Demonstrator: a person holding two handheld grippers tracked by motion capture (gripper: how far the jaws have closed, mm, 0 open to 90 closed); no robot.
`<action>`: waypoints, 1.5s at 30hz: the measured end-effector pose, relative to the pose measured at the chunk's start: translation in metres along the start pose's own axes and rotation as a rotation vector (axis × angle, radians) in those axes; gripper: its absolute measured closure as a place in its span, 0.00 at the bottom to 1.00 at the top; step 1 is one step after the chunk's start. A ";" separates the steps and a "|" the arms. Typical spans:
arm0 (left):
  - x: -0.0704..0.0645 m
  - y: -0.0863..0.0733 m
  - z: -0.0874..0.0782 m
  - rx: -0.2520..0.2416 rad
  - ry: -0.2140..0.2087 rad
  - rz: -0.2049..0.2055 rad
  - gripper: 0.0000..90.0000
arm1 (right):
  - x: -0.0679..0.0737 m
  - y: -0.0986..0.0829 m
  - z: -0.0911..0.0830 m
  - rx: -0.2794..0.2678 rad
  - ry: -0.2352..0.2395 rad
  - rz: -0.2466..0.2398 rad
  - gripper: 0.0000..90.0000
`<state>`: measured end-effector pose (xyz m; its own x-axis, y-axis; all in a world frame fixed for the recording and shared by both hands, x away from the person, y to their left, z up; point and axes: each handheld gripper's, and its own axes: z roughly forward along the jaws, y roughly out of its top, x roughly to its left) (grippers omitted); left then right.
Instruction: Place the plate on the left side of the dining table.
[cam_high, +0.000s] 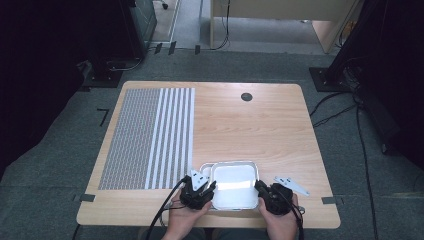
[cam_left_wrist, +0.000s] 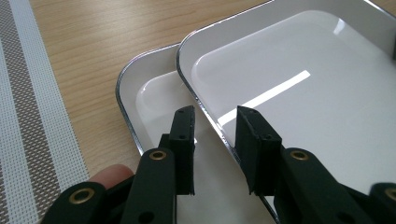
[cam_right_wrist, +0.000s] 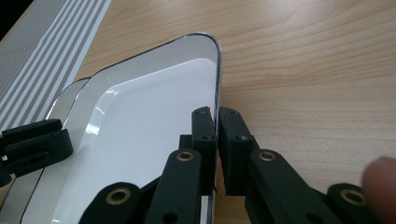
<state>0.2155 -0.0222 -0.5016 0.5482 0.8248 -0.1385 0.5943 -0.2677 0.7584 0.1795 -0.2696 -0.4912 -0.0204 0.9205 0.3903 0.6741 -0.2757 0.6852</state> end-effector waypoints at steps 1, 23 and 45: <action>0.001 0.001 0.000 0.002 -0.009 -0.009 0.77 | -0.002 0.000 0.000 0.000 0.007 0.022 0.96; 0.005 0.017 -0.022 -0.081 0.018 -0.014 0.82 | -0.001 0.009 -0.006 -0.031 0.114 0.165 0.97; 0.045 0.032 -0.050 -0.146 0.084 -0.051 0.86 | 0.046 0.029 0.016 -0.020 0.148 0.123 0.97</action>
<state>0.2301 0.0311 -0.4517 0.4649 0.8758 -0.1300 0.5246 -0.1542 0.8373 0.2100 -0.2305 -0.4628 -0.0480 0.8293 0.5568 0.6636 -0.3901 0.6383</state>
